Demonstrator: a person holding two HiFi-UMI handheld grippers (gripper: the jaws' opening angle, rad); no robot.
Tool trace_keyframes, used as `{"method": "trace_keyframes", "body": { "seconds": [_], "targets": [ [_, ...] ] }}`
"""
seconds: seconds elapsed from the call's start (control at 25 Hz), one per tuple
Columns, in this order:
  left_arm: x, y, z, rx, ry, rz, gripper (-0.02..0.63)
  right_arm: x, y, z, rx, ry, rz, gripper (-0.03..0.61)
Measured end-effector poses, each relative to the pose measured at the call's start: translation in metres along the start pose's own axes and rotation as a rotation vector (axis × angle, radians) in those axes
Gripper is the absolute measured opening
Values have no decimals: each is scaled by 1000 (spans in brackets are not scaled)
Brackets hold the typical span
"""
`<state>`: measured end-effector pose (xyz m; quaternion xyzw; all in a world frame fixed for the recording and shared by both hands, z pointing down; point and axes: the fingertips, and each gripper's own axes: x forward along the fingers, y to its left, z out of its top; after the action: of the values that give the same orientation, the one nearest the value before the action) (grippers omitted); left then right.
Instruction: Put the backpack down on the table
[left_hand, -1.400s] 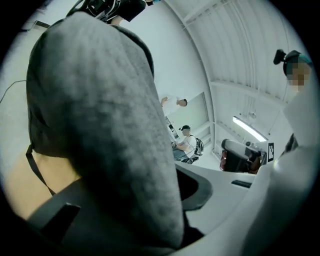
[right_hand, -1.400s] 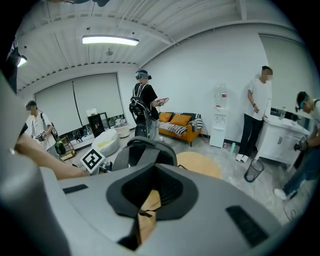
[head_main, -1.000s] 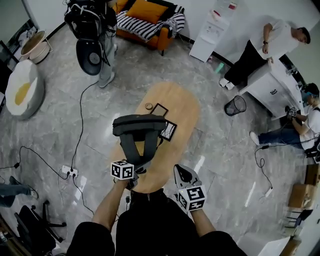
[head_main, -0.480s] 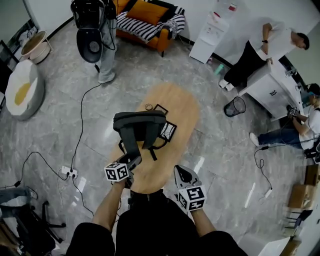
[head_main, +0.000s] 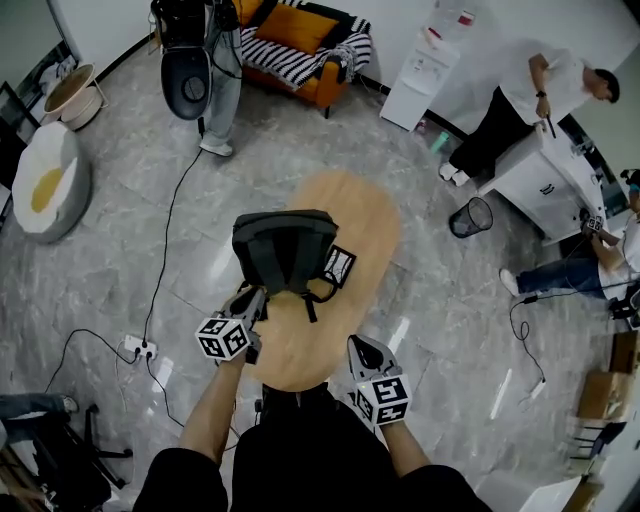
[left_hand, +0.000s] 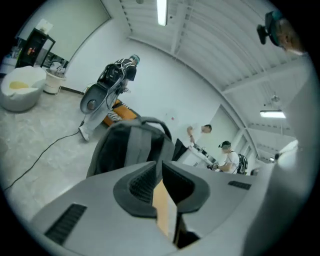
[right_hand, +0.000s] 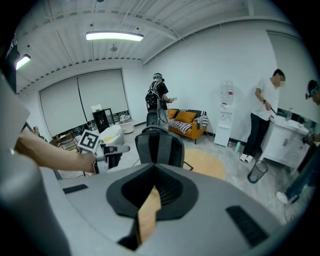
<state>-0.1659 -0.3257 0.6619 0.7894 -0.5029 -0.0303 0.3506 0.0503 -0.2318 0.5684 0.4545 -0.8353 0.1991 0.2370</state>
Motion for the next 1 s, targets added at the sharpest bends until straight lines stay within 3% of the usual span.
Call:
{"method": "trace_keyframes", "body": {
  "seconds": [0.08, 0.2, 0.28, 0.36, 0.44, 0.48, 0.56, 0.64, 0.68, 0.76, 0.88, 1.0],
  "targets": [
    [13, -7, 41, 29, -48, -40, 14, 1, 1, 1, 4, -5, -6, 9],
    [32, -16, 75, 104, -44, -73, 12, 0, 0, 1, 23, -16, -28, 9],
    [44, -20, 87, 226, -36, -66, 14, 0, 0, -2, 34, -16, -41, 9],
    [70, -19, 109, 429, -43, -31, 37, -2, 0, -7, 28, -2, -52, 9],
    [118, -16, 134, 636, 15, -31, 328, -9, 0, -13, 5, 20, -69, 9],
    [144, -12, 141, 731, 89, -51, 341, -13, -1, -16, -1, 30, -84, 9],
    [193, 9, 138, 859, 286, -91, 341, -20, -5, -27, 14, 57, -128, 9],
    [227, 44, 127, 894, 444, -62, 341, -28, -13, -44, 49, 92, -172, 9],
    [237, 59, 126, 905, 486, -30, 332, -30, -16, -53, 68, 107, -192, 9],
    [247, 73, 127, 943, 531, 2, 97, -35, -21, -69, 107, 131, -224, 9],
    [259, 71, 116, 935, 608, -58, 63, -40, -31, -86, 143, 168, -247, 9],
    [262, 67, 120, 933, 644, -59, 60, -31, -35, -86, 172, 165, -243, 9]
  ]
}}
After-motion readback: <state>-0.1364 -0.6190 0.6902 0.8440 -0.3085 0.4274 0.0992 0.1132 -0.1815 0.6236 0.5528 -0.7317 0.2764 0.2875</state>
